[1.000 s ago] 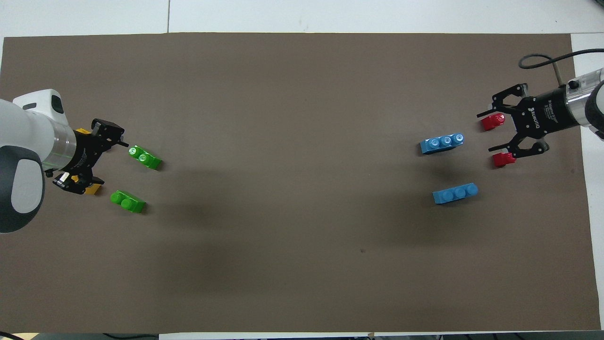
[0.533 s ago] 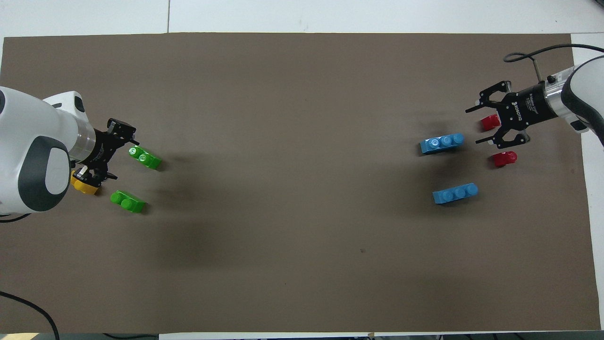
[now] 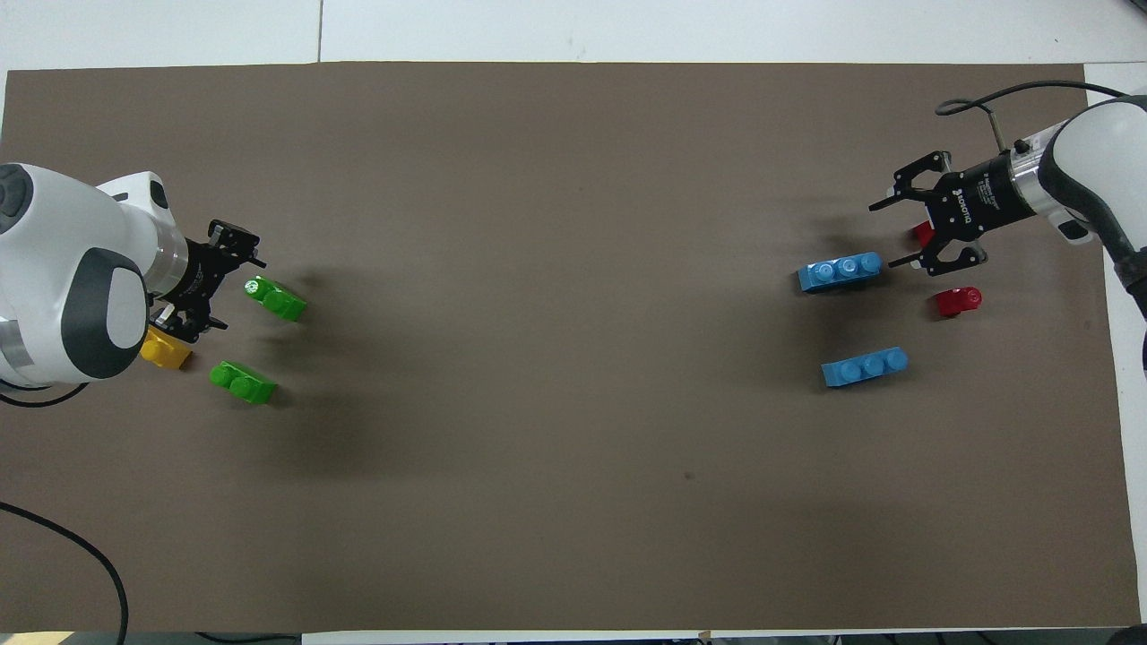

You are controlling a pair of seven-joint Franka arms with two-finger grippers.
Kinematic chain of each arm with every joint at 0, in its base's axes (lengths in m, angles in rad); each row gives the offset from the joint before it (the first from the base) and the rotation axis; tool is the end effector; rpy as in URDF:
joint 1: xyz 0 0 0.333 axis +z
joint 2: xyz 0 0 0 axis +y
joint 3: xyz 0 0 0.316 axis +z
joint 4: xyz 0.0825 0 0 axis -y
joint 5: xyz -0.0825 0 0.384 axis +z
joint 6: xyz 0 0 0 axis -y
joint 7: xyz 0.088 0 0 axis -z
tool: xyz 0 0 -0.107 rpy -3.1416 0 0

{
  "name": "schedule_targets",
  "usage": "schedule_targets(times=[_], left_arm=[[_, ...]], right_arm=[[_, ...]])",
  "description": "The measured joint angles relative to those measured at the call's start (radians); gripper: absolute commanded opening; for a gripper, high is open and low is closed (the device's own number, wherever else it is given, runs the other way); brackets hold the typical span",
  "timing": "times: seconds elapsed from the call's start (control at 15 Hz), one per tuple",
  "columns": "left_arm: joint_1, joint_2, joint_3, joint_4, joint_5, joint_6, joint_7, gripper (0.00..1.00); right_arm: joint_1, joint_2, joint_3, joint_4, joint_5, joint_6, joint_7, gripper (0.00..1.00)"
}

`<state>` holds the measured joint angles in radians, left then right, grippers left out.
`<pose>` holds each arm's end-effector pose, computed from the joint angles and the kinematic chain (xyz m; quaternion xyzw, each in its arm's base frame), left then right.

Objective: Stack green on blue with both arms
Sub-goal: 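Reach the left gripper to a green brick while the right gripper reaches a blue brick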

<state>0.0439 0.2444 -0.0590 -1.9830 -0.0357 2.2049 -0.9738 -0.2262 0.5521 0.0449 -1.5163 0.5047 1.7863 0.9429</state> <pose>0.5965 -0.0091 0.3419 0.8817 0.4713 -0.0199 0.0136 0.6685 -0.0849 0.3314 -0.7613 0.5843 0.2177 0.1775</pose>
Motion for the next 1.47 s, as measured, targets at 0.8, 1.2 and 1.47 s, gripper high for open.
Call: schedule_targets(times=[0.8,1.2,1.47], left_arm=[[0.000,0.073,-0.001,0.003,-0.006,0.094,0.003,0.97],[0.000,0.077,-0.001,-0.003,-0.007,0.100,0.003,0.93],[0.000,0.081,-0.001,-0.006,-0.008,0.102,0.004,0.62]], right_arm=[[0.003,0.002,0.009,-0.115,0.000,0.095,-0.038,0.81],[0.006,-0.015,0.009,-0.167,0.000,0.155,-0.045,0.70],[0.006,-0.021,0.009,-0.172,0.000,0.155,-0.046,0.16]])
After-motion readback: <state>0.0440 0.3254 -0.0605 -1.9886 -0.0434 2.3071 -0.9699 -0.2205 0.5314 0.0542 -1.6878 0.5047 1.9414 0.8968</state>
